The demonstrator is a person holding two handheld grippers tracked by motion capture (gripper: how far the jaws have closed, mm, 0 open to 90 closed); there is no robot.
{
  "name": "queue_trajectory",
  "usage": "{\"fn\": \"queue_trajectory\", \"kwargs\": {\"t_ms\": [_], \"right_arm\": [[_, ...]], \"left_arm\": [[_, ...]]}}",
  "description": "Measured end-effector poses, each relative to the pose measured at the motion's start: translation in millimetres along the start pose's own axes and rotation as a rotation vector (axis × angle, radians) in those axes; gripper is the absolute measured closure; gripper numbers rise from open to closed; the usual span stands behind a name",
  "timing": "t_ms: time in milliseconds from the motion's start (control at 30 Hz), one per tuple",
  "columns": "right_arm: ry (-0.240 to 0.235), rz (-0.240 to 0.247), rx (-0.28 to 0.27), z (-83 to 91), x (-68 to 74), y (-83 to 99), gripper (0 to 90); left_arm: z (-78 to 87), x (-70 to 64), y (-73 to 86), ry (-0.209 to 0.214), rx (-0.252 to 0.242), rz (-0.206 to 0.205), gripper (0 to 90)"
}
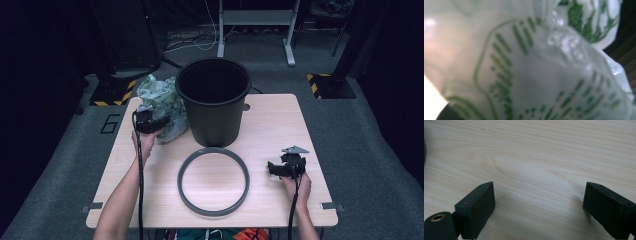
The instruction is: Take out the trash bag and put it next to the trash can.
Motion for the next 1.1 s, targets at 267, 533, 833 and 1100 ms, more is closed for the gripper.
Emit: {"fn": "queue_trajectory", "kwargs": {"t_ms": [267, 533, 833, 1100], "right_arm": [[-0.001, 0.001, -0.001, 0.1, 0.2, 0.0, 9.6], [-0.001, 0.001, -0.001, 0.1, 0.4, 0.0, 9.9], [0.0, 0.001, -0.001, 0.1, 0.4, -0.1, 9.9], [-0.001, 0.001, -0.001, 0.1, 0.4, -0.1, 9.9]], "left_arm": [[13.9, 7.8, 13.3, -0.035, -0.007, 0.08, 29.5], [34.1, 26.9, 32.4, -0.115, -0.011, 0.124, 8.2], [60.1, 24.3, 61.1, -0.093, -0.013, 0.133, 3.3], [71.5, 8.2, 93.6, -0.046, 0.032, 0.124, 3.2]]}}
Point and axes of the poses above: each handheld gripper's, and its own axes: z roughly backward along the jaws, y roughly out of its underside, x roughly to its left, the point moved 10 cm from there along -z, roughly forward along the jaws, and after that the axes turned 7 degrees about -y, right-handed, at the moved point
